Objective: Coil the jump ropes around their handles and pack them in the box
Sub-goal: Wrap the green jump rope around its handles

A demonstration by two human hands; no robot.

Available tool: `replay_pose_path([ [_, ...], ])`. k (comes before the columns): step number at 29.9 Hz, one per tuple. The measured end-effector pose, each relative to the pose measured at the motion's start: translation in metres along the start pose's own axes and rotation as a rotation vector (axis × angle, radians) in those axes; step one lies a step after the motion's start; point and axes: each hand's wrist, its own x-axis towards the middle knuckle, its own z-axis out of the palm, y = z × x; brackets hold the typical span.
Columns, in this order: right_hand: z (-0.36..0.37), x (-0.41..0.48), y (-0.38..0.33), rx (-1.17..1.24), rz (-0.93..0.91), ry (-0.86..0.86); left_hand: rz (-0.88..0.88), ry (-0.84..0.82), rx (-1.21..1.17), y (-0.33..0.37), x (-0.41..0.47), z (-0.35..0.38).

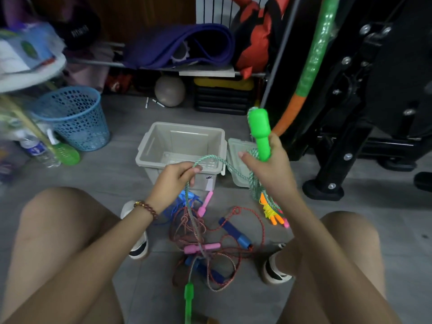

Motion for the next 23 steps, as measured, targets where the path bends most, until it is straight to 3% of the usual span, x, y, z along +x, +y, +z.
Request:
replay_pose_path([
  [6,0.016,-0.016,-0.005,-0.305,-0.148,-0.253,0.184,-0.051,-0.086,0.048,-0.009,-0.005],
  [9,0.018,-0.016,-0.006,-0.353,-0.148,-0.274,0.204,-0.051,-0.174,0.057,-0.009,-0.006],
  [14,0.006,-0.013,-0.020,0.360,0.081,-0.232,0.167,-0.275,-0.295,0.058,-0.015,0.000],
  [19,-0.001,-0.016,-0.026,0.957,0.361,-0.383,-0.033,-0.524,0.032,0.027,-0.021,0.008],
  [23,-0.011,-0.016,-0.030,1.141,0.368,-0.379,-0.093,-0.550,0.299,-0.014,-0.011,0.005],
])
